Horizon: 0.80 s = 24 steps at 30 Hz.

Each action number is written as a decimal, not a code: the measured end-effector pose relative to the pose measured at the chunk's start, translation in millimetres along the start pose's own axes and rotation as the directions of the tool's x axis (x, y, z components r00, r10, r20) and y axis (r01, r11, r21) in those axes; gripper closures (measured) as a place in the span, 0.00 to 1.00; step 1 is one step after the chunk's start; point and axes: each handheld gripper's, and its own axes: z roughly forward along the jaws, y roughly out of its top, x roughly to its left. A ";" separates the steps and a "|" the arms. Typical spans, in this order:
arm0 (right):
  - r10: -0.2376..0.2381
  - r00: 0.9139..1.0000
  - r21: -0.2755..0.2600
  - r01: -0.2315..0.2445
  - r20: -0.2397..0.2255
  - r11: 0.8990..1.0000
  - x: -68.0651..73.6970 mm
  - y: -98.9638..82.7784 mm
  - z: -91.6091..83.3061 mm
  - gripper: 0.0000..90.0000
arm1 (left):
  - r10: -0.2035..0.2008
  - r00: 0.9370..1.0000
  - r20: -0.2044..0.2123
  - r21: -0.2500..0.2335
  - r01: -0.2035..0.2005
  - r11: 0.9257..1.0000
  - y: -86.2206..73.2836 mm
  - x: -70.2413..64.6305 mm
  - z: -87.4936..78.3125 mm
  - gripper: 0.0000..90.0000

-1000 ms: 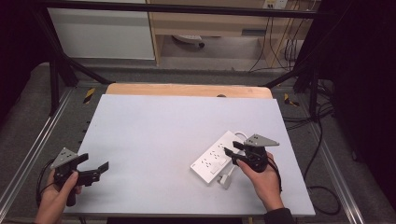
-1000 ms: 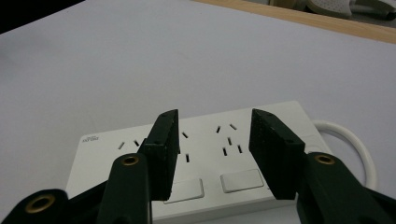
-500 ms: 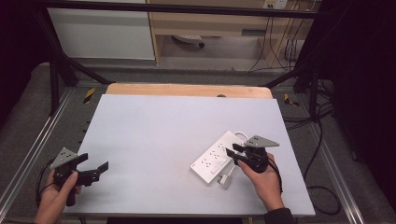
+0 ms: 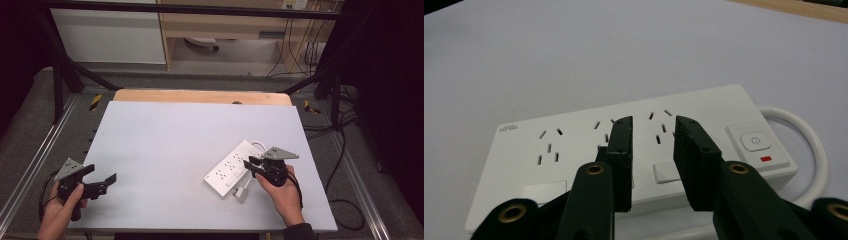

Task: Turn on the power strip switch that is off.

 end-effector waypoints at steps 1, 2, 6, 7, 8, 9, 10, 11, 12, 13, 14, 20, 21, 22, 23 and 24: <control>-0.003 1.000 0.000 0.003 0.000 1.000 -0.1 -0.4 0.1 0.79 | 0.001 1.000 -0.001 0.000 -0.001 1.000 0.0 0.1 -0.1 0.08; -0.004 1.000 0.001 0.004 -0.002 1.000 -0.3 -0.8 0.2 0.80 | 0.001 1.000 -0.002 0.000 -0.001 1.000 0.0 0.1 -0.2 0.08; -0.004 1.000 0.002 0.004 -0.009 1.000 0.4 -2.5 0.8 0.84 | 0.002 1.000 0.001 0.000 -0.002 1.000 0.1 -0.2 0.0 0.08; -0.003 1.000 0.004 0.003 -0.009 1.000 0.9 -2.9 1.0 0.85 | 0.001 1.000 0.001 0.000 -0.001 1.000 0.1 -0.3 0.0 0.08; -0.004 1.000 0.006 0.004 -0.012 1.000 1.2 -3.3 1.3 0.85 | 0.000 1.000 0.001 0.000 0.000 1.000 0.1 -0.4 0.1 0.08; -0.004 1.000 0.009 0.004 -0.015 1.000 1.5 -3.7 1.5 0.86 | 0.001 1.000 0.002 0.000 -0.001 1.000 0.1 -0.4 0.1 0.08; -0.007 1.000 0.011 0.007 -0.015 1.000 1.7 -4.2 2.0 0.86 | 0.000 1.000 0.001 0.000 0.000 1.000 0.1 -0.4 0.1 0.08; -0.007 1.000 0.011 0.008 -0.016 1.000 2.2 -4.5 2.5 0.87 | 0.001 1.000 0.001 0.000 -0.001 1.000 0.2 -0.4 0.0 0.08; -0.007 1.000 0.014 0.007 -0.016 1.000 2.5 -4.9 2.7 0.88 | 0.001 1.000 0.001 0.000 -0.001 1.000 0.2 -0.4 -0.1 0.08; -0.009 1.000 0.015 0.009 -0.014 1.000 2.5 -5.2 2.9 0.88 | 0.002 1.000 0.000 0.000 -0.002 1.000 0.2 -0.3 -0.1 0.08; -0.007 1.000 0.017 0.007 -0.012 1.000 2.5 -5.5 3.0 0.89 | 0.002 1.000 0.001 -0.001 -0.002 1.000 0.2 -0.4 0.0 0.08; -0.011 1.000 0.013 0.011 -0.004 1.000 1.6 -7.1 3.3 0.94 | 0.004 1.000 -0.001 0.000 -0.004 1.000 0.3 -0.7 0.0 0.08; -0.009 1.000 0.015 0.009 -0.003 1.000 1.8 -7.3 3.4 0.95 | 0.004 1.000 -0.002 0.001 -0.004 1.000 0.3 -0.6 0.0 0.08; -0.011 1.000 0.016 0.011 -0.003 1.000 1.5 -7.5 3.6 0.95 | 0.003 1.000 -0.001 0.000 -0.003 1.000 0.3 -0.7 0.0 0.08; -0.012 1.000 0.017 0.012 -0.004 1.000 1.4 -7.7 3.9 0.96 | 0.004 1.000 -0.002 0.000 -0.004 1.000 0.3 -0.7 -0.1 0.08; -0.013 1.000 0.019 0.013 -0.002 1.000 1.3 -7.9 4.3 0.96 | 0.005 1.000 -0.001 0.000 -0.005 1.000 0.3 -0.7 -0.1 0.08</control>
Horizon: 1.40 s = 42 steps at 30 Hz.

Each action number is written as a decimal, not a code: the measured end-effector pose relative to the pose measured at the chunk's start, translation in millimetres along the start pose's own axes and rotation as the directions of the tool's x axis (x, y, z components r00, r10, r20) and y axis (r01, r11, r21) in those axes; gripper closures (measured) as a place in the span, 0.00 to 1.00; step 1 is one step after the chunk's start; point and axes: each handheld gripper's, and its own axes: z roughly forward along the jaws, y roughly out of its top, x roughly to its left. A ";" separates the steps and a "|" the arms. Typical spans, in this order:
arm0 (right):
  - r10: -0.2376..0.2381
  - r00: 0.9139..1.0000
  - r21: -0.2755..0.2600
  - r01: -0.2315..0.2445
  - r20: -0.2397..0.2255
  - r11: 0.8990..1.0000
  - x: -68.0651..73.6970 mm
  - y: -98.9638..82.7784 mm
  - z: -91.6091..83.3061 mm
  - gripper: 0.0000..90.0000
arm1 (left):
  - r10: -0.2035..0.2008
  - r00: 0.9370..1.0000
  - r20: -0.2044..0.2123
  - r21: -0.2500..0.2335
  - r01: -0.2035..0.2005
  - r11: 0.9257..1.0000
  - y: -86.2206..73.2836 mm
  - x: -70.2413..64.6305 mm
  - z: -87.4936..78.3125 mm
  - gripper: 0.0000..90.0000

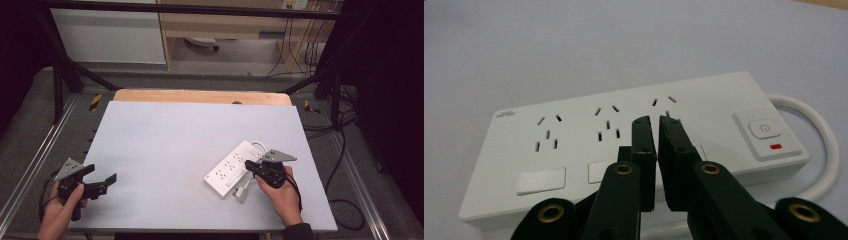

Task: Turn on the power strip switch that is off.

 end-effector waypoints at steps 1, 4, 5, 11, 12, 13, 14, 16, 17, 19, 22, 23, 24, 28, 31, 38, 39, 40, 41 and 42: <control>0.000 1.000 0.005 0.000 0.000 1.000 -0.2 -0.3 0.4 0.96 | 0.000 1.000 0.000 0.000 0.000 1.000 0.0 0.0 0.1 0.08; -0.001 1.000 0.015 0.001 -0.002 1.000 0.3 -1.0 2.5 0.97 | 0.001 1.000 0.000 0.001 -0.001 1.000 0.0 0.0 0.3 0.08; -0.004 1.000 0.016 0.004 -0.005 1.000 0.7 -1.0 2.7 0.98 | 0.001 1.000 0.000 0.001 -0.001 1.000 0.0 -0.1 0.2 0.08; -0.016 1.000 0.034 0.017 -0.020 0.999 3.8 -2.8 5.9 0.99 | 0.005 1.000 0.001 0.002 -0.005 1.000 0.1 -0.2 0.2 0.08; -0.018 1.000 0.037 0.019 -0.021 0.999 4.0 -3.0 6.8 0.99 | 0.005 1.000 0.000 0.003 -0.005 1.000 0.1 -0.3 0.4 0.08; -0.016 1.000 0.037 0.017 -0.023 0.999 4.4 -3.2 7.6 0.99 | 0.005 1.000 0.000 0.003 -0.005 1.000 0.1 -0.4 0.4 0.08; -0.019 1.000 0.041 0.020 -0.024 0.999 4.5 -3.2 8.2 0.99 | 0.006 1.000 0.000 0.003 -0.006 1.000 0.1 -0.3 0.4 0.08; -0.018 1.000 0.046 0.019 -0.026 0.999 4.8 -3.2 9.5 0.99 | 0.004 1.000 0.000 0.003 -0.004 1.000 0.1 -0.2 0.3 0.08; -0.019 0.999 0.047 0.020 -0.027 0.999 5.1 -3.4 10.4 1.00 | 0.003 1.000 0.000 0.003 -0.003 1.000 0.0 -0.2 0.4 0.08; -0.021 0.999 0.050 0.023 -0.034 0.998 5.2 -3.4 11.9 1.00 | 0.005 1.000 0.000 0.004 -0.005 1.000 0.1 -0.2 0.5 0.08; -0.027 0.999 0.051 0.029 -0.039 0.998 5.5 -3.3 13.5 1.00 | 0.007 1.000 0.000 0.004 -0.007 1.000 0.1 -0.4 0.5 0.08; -0.024 0.999 0.052 0.026 -0.040 0.998 5.9 -3.2 14.0 1.00 | 0.009 1.000 0.000 0.006 -0.009 1.000 0.1 -0.2 0.4 0.08; -0.022 0.999 0.054 0.024 -0.041 0.998 6.1 -3.3 14.4 1.00 | 0.009 1.000 -0.001 0.007 -0.009 1.000 0.1 -0.2 0.4 0.08; -0.024 0.999 0.058 0.027 -0.044 0.998 6.1 -3.5 16.1 1.00 | 0.010 1.000 -0.001 0.008 -0.010 1.000 0.1 -0.2 0.5 0.08; -0.023 0.999 0.060 0.026 -0.044 0.998 6.0 -3.8 17.2 1.00 | 0.010 1.000 -0.001 0.008 -0.010 1.000 0.1 -0.2 0.6 0.08; -0.023 0.998 0.066 0.026 -0.051 0.997 5.8 -4.5 19.0 1.00 | 0.010 1.000 0.000 0.007 -0.010 1.000 0.1 -0.2 0.5 0.08; -0.022 0.998 0.066 0.026 -0.051 0.998 5.9 -4.5 19.1 1.00 | 0.010 1.000 0.000 0.007 -0.010 1.000 0.1 -0.2 0.5 0.08; -0.023 0.998 0.065 0.026 -0.051 0.998 5.9 -4.5 19.2 1.00 | 0.009 1.000 0.000 0.008 -0.009 1.000 0.1 -0.2 0.5 0.08; -0.022 0.998 0.065 0.025 -0.051 0.998 5.8 -4.5 19.2 1.00 | 0.009 1.000 -0.001 0.008 -0.009 1.000 0.1 -0.2 0.6 0.08; -0.022 0.998 0.065 0.026 -0.051 0.998 5.8 -4.5 19.3 1.00 | 0.009 1.000 -0.001 0.008 -0.009 1.000 0.1 -0.2 0.6 0.08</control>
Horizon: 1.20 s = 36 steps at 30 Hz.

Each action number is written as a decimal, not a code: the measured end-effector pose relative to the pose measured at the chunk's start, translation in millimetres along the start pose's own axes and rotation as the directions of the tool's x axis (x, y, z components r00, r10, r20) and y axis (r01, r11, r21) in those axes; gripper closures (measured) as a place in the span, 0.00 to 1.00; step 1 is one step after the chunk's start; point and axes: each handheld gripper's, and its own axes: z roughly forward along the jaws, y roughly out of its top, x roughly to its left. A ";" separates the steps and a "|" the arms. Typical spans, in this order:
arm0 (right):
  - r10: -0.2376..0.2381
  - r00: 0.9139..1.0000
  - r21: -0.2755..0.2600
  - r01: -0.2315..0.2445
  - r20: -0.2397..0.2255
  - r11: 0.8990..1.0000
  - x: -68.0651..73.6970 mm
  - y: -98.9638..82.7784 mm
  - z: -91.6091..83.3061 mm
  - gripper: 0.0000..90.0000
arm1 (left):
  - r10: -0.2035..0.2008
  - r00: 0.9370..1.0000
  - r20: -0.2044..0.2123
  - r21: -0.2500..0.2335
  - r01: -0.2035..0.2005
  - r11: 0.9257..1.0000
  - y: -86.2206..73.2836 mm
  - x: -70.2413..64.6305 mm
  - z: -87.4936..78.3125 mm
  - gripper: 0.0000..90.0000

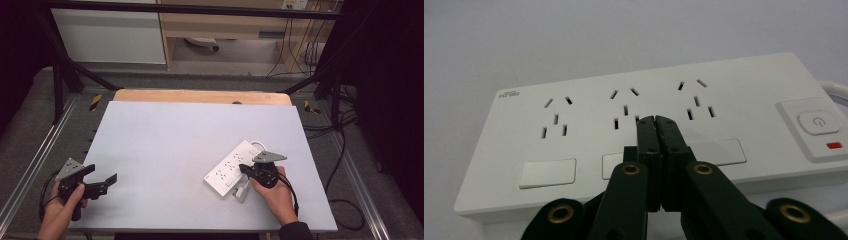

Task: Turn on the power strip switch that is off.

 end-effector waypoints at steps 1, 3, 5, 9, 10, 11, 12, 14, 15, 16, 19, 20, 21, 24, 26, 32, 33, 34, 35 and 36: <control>-0.001 1.000 0.000 0.001 0.001 1.000 -0.1 0.0 0.1 1.00 | -0.002 1.000 0.000 -0.002 0.002 1.000 0.0 -0.2 0.1 0.08; -0.001 1.000 0.002 0.001 0.004 1.000 -0.2 -0.1 0.2 1.00 | 0.000 1.000 0.000 0.000 0.000 1.000 0.0 0.0 0.0 0.08; 0.003 1.000 0.003 -0.003 0.003 1.000 -0.3 -0.2 0.1 1.00 | -0.002 1.000 0.000 -0.001 0.002 1.000 0.0 -0.2 0.1 0.08; 0.007 1.000 0.001 -0.007 0.005 1.000 -0.2 -0.3 0.3 1.00 | -0.001 1.000 0.000 -0.002 0.001 1.000 0.0 -0.2 0.3 0.08; 0.008 1.000 0.001 -0.008 0.005 1.000 -0.2 -0.3 0.4 1.00 | -0.002 1.000 0.000 -0.001 0.002 1.000 -0.1 -0.2 0.4 0.08; 0.008 1.000 0.000 -0.008 0.006 1.000 -0.2 -0.4 0.5 1.00 | -0.002 1.000 0.000 -0.001 0.002 1.000 -0.1 -0.2 0.4 0.08; 0.008 1.000 -0.001 -0.008 0.006 1.000 -0.2 -0.4 0.5 1.00 | -0.002 1.000 0.000 -0.001 0.002 1.000 -0.1 -0.3 0.4 0.08; 0.012 1.000 -0.001 -0.012 0.005 1.000 -0.1 -0.6 0.5 1.00 | -0.001 1.000 0.000 0.000 0.001 1.000 -0.1 -0.3 0.3 0.08; 0.014 1.000 -0.001 -0.014 0.004 1.000 -0.1 -0.6 0.5 1.00 | -0.001 1.000 0.000 0.000 0.001 1.000 -0.1 -0.3 0.4 0.08; 0.016 1.000 -0.001 -0.016 0.003 1.000 -0.2 -0.7 0.5 1.00 | -0.002 1.000 0.000 0.000 0.002 1.000 -0.1 -0.3 0.4 0.08; 0.018 1.000 -0.003 -0.018 0.001 1.000 -0.5 -0.9 0.5 1.00 | -0.002 1.000 -0.001 0.001 0.002 1.000 -0.2 -0.3 0.5 0.08; 0.019 1.000 -0.003 -0.019 0.001 1.000 -0.5 -0.9 0.5 1.00 | -0.003 1.000 -0.001 0.000 0.003 1.000 -0.2 -0.3 0.5 0.08; 0.019 1.000 -0.004 -0.019 0.002 1.000 -0.5 -1.0 0.6 1.00 | -0.003 1.000 -0.001 0.000 0.003 1.000 -0.3 -0.3 0.6 0.08; 0.020 1.000 -0.008 -0.020 0.001 1.000 -1.0 -1.4 0.8 1.00 | -0.004 1.000 -0.002 0.002 0.004 1.000 -0.4 -0.3 0.7 0.08; 0.028 1.000 -0.007 -0.028 0.000 1.000 -0.9 -1.6 0.8 1.00 | -0.004 1.000 -0.002 0.002 0.004 1.000 -0.4 -0.3 0.7 0.08; 0.028 1.000 0.002 -0.028 0.000 1.000 -2.4 -2.8 1.7 1.00 | -0.004 1.000 -0.002 0.003 0.004 1.000 -0.5 -0.2 0.7 0.08; 0.035 0.999 0.000 -0.035 -0.002 0.999 -2.7 -2.8 1.8 1.00 | -0.004 1.000 -0.003 0.003 0.004 1.000 -0.5 -0.2 0.7 0.08; 0.036 0.999 -0.002 -0.036 -0.003 0.999 -3.1 -3.0 1.9 1.00 | -0.004 1.000 -0.003 0.003 0.004 1.000 -0.5 -0.2 0.7 0.08; 0.037 0.999 -0.001 -0.037 -0.003 0.999 -3.0 -3.0 1.7 1.00 | -0.004 1.000 -0.003 0.003 0.004 1.000 -0.4 -0.3 0.7 0.08; 0.033 0.999 -0.002 -0.033 -0.002 0.999 -2.8 -3.0 1.8 1.00 | -0.003 1.000 -0.003 0.003 0.003 1.000 -0.4 -0.3 0.8 0.08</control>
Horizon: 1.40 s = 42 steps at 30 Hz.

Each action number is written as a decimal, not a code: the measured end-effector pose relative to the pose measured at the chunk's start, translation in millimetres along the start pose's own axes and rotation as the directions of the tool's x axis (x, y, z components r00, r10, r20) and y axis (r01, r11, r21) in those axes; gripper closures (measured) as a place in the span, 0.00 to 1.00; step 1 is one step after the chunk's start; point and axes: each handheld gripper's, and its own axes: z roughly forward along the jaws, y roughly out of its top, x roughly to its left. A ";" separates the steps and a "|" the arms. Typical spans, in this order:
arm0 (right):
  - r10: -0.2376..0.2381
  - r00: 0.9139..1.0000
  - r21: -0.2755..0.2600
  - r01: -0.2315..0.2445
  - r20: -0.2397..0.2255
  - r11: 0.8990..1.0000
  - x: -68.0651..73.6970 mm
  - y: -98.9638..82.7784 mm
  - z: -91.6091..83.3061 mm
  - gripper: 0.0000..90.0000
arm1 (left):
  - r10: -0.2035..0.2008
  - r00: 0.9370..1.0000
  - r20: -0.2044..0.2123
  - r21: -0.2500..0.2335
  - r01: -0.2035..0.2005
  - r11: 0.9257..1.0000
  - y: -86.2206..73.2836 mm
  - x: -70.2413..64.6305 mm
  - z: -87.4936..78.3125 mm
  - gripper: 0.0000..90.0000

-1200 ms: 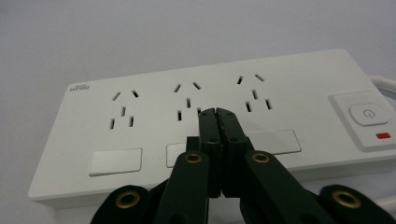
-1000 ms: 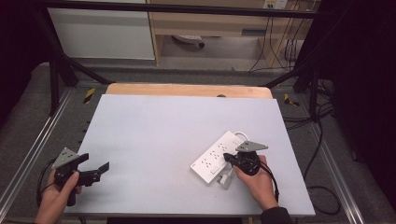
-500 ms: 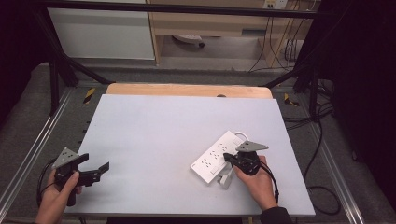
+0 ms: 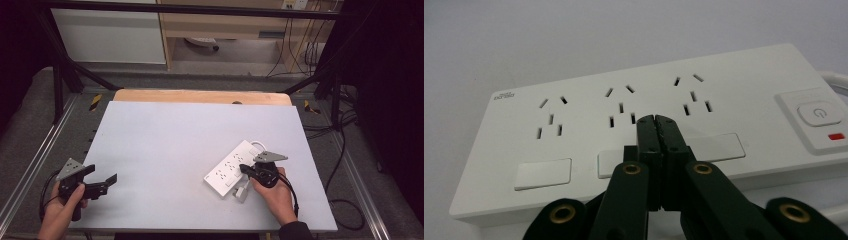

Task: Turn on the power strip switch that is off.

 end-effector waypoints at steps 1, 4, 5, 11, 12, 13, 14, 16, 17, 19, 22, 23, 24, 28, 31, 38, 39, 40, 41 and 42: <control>-0.002 1.000 0.001 0.002 0.001 1.000 0.2 0.1 0.0 1.00 | 0.000 1.000 0.000 0.000 0.000 1.000 0.0 0.0 0.0 0.08; -0.003 1.000 0.001 0.003 0.001 1.000 0.2 0.1 -0.1 1.00 | 0.001 1.000 0.000 0.000 -0.001 1.000 0.0 0.0 0.0 0.08; -0.001 1.000 -0.001 0.001 -0.002 1.000 0.3 0.1 -0.1 1.00 | 0.001 1.000 0.000 0.000 -0.001 1.000 0.0 0.0 0.0 0.08; 0.005 1.000 -0.005 -0.005 -0.022 1.000 1.7 0.2 0.5 1.00 | 0.001 1.000 0.000 -0.001 -0.001 1.000 0.1 0.1 -0.1 0.08; 0.008 1.000 -0.006 -0.009 -0.021 1.000 1.6 0.3 0.1 1.00 | 0.001 1.000 0.000 -0.001 -0.001 1.000 0.1 0.1 0.0 0.08; 0.006 1.000 -0.012 -0.006 -0.021 1.000 1.2 0.3 -0.1 1.00 | 0.001 1.000 0.000 -0.001 -0.001 1.000 0.1 0.1 0.0 0.08; 0.007 1.000 -0.012 -0.007 -0.020 1.000 1.1 0.4 -0.3 1.00 | 0.001 1.000 0.000 -0.001 -0.001 1.000 0.1 0.0 -0.1 0.08; 0.005 1.000 -0.014 -0.006 -0.019 1.000 1.2 0.5 -0.4 1.00 | 0.000 1.000 0.000 -0.001 0.000 1.000 0.1 0.1 -0.1 0.08; 0.005 1.000 -0.017 -0.005 -0.019 1.000 1.2 0.6 -0.4 1.00 | 0.000 1.000 0.000 -0.001 0.000 1.000 0.1 0.1 -0.1 0.08; 0.005 1.000 -0.019 -0.005 -0.019 1.000 1.1 0.8 -0.7 1.00 | 0.000 1.000 0.000 -0.001 0.000 1.000 0.1 0.1 -0.1 0.08; 0.008 1.000 -0.024 -0.009 -0.021 1.000 1.0 1.0 -1.5 1.00 | 0.001 1.000 0.000 -0.001 -0.001 1.000 0.1 0.1 0.0 0.08; 0.008 1.000 -0.027 -0.009 -0.021 1.000 0.9 1.1 -1.6 1.00 | 0.000 1.000 0.000 -0.001 0.000 1.000 0.1 0.1 0.0 0.08; 0.009 1.000 -0.029 -0.010 -0.021 1.000 0.9 1.2 -1.8 1.00 | 0.000 1.000 0.000 -0.001 0.000 1.000 0.1 0.1 0.0 0.08; 0.011 1.000 -0.035 -0.012 -0.021 0.999 0.8 1.4 -1.8 0.98 | 0.002 1.000 0.001 0.000 -0.002 1.000 0.2 -0.1 -0.1 0.08; 0.012 1.000 -0.043 -0.013 -0.022 0.999 1.0 1.8 -2.5 0.96 | 0.001 1.000 0.001 -0.001 -0.001 1.000 0.1 0.0 0.0 0.08; 0.014 1.000 -0.060 -0.015 -0.022 0.998 1.1 2.6 -4.0 0.94 | 0.001 1.000 0.000 -0.001 -0.001 1.000 0.1 0.0 0.0 0.08; 0.014 1.000 -0.060 -0.015 -0.022 0.998 1.1 2.6 -4.0 0.94 | 0.001 1.000 0.000 -0.001 -0.001 1.000 0.1 0.0 0.0 0.08; 0.016 1.000 -0.061 -0.017 -0.023 0.998 1.2 2.7 -4.1 0.93 | 0.001 1.000 0.000 -0.001 -0.001 1.000 0.1 0.0 0.0 0.08; 0.015 1.000 -0.061 -0.016 -0.023 0.998 1.2 2.7 -4.2 0.93 | 0.000 1.000 0.000 -0.002 0.000 1.000 0.1 0.0 0.0 0.08; 0.014 1.000 -0.062 -0.016 -0.023 0.998 1.2 2.7 -4.2 0.93 | 0.000 1.000 0.000 -0.002 0.000 1.000 0.1 0.0 0.0 0.08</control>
